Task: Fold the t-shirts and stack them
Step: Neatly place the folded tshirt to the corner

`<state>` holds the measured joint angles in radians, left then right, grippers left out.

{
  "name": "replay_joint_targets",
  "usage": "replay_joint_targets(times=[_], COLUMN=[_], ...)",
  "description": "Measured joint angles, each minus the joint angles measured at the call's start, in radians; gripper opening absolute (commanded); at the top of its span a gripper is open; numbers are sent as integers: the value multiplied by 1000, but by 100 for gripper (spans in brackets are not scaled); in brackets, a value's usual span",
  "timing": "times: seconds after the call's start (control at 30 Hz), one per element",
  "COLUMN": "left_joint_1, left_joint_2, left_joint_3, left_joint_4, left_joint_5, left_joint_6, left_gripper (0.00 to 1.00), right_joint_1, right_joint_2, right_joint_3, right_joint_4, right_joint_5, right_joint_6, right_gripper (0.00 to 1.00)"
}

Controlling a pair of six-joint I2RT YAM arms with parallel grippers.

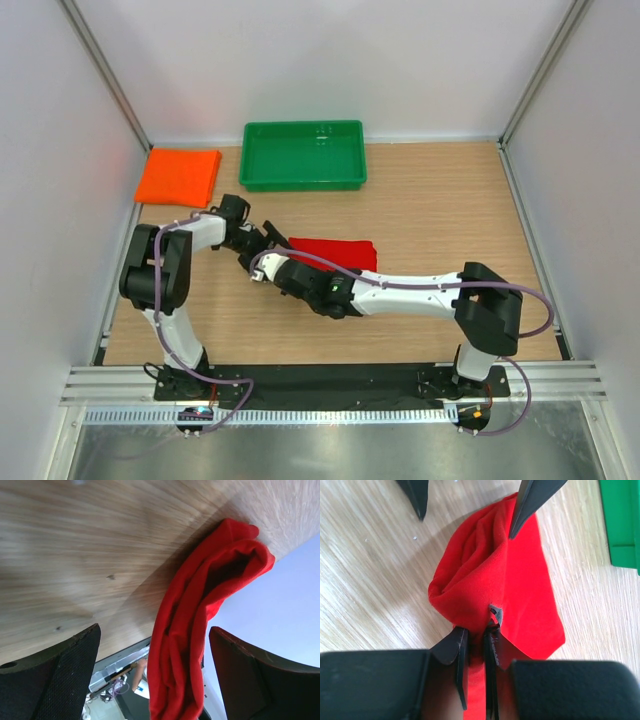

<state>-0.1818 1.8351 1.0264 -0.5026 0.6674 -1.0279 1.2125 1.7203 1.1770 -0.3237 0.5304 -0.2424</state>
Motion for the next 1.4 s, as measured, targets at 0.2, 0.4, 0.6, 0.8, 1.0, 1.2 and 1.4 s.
replay_joint_targets(times=[0.2,0.4,0.6,0.8,1.0,1.2,1.4], left_joint_1=[-24,-26,-42,-57,-60,-63,-68], left_joint_2=[26,40,63,68,68,74,104], left_joint_3=[0,0,-17,-47,-67,-68,-60], left_joint_4=[84,170,305,401,441,454,472], left_joint_5=[1,13,37,44,45,45,61], left_joint_6=[-48,-97,-164,-201,-208,-209,-198], left_gripper=[91,89,84,78,74,69,49], right_joint_1=[-15,-38,-52,-64,-79,-85,-87], right_joint_2=[-37,-57,-60,-61,-85,-102,-104], right_joint_3=[-11,-16,-34,-43,-43,-43,-44], right_joint_4=[0,1,1,2,2,2,2], right_joint_5=[-5,-21,-36,-42,-48,-53,-63], right_joint_6=[10,14,24,32,37,40,40], right_gripper=[1,2,2,2,2,2,1])
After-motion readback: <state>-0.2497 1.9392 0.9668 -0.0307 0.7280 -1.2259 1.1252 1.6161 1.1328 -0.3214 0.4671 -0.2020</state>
